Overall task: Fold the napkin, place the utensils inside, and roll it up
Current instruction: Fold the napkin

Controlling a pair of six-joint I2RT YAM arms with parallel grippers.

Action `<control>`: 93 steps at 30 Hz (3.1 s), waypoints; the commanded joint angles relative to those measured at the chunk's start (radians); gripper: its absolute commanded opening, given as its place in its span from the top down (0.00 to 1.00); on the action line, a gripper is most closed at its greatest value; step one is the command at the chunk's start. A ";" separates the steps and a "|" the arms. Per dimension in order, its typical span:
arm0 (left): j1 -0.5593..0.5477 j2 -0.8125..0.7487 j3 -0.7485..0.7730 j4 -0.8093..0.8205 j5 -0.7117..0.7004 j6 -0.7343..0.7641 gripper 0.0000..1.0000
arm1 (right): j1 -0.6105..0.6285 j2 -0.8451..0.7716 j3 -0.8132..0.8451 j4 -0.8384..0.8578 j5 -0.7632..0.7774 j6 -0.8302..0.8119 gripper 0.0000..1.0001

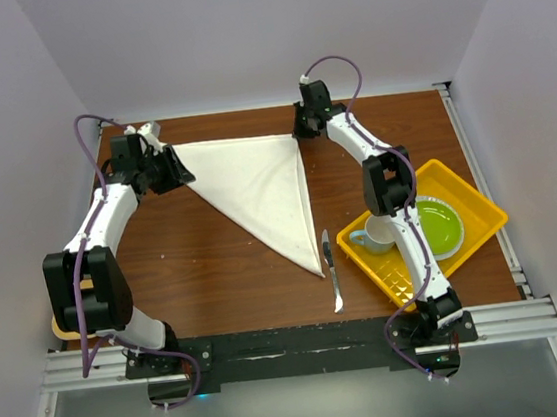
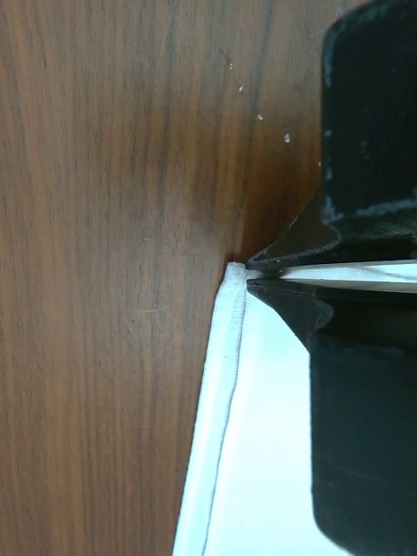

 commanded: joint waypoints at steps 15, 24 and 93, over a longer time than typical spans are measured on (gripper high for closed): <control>0.007 -0.051 -0.020 0.033 0.017 0.014 0.52 | -0.003 -0.064 0.047 -0.019 0.015 -0.012 0.82; 0.010 -0.040 -0.022 0.043 0.020 0.010 0.52 | -0.001 -0.082 0.036 -0.034 0.025 -0.017 0.83; 0.125 -0.037 -0.073 0.043 -0.023 -0.079 0.50 | -0.015 -0.191 0.008 0.164 -0.077 0.089 1.00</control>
